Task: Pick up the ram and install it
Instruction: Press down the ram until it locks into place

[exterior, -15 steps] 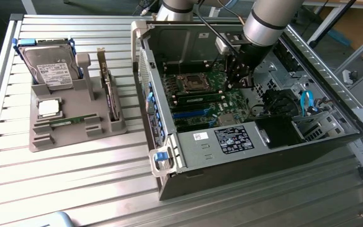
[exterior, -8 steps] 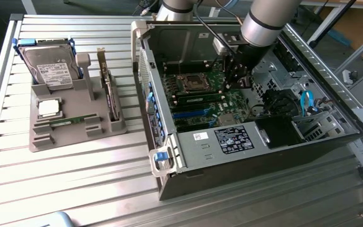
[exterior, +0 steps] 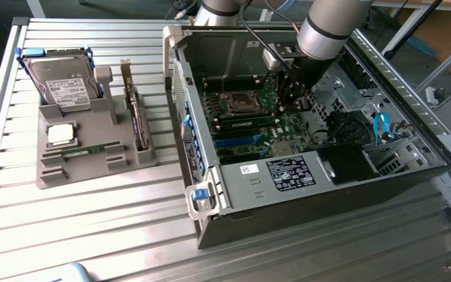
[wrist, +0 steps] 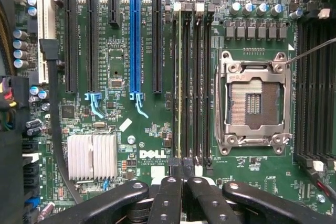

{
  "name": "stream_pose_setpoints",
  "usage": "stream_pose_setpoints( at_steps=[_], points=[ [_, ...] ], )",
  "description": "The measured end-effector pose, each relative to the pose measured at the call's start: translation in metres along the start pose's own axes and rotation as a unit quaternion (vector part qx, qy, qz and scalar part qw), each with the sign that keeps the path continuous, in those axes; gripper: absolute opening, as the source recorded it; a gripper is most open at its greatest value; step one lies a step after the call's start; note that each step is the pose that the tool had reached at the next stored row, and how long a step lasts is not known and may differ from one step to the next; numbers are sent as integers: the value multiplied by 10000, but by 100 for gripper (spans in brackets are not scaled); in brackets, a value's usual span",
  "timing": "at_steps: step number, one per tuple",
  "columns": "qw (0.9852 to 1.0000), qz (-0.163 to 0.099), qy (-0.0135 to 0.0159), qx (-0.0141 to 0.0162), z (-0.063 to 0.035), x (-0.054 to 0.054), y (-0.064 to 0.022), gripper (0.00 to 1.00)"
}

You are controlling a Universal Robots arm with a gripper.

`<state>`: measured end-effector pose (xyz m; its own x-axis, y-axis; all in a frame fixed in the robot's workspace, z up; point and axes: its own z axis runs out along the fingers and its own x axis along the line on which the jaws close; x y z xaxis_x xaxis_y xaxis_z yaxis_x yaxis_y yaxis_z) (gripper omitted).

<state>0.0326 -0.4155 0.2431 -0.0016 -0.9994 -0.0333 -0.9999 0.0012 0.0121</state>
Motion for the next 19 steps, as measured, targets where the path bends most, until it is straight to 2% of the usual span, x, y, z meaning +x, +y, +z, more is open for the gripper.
stream_pose_setpoints(
  at_steps=[19],
  points=[
    [10000,0,1,0,64,3,-1,10]
  ],
)
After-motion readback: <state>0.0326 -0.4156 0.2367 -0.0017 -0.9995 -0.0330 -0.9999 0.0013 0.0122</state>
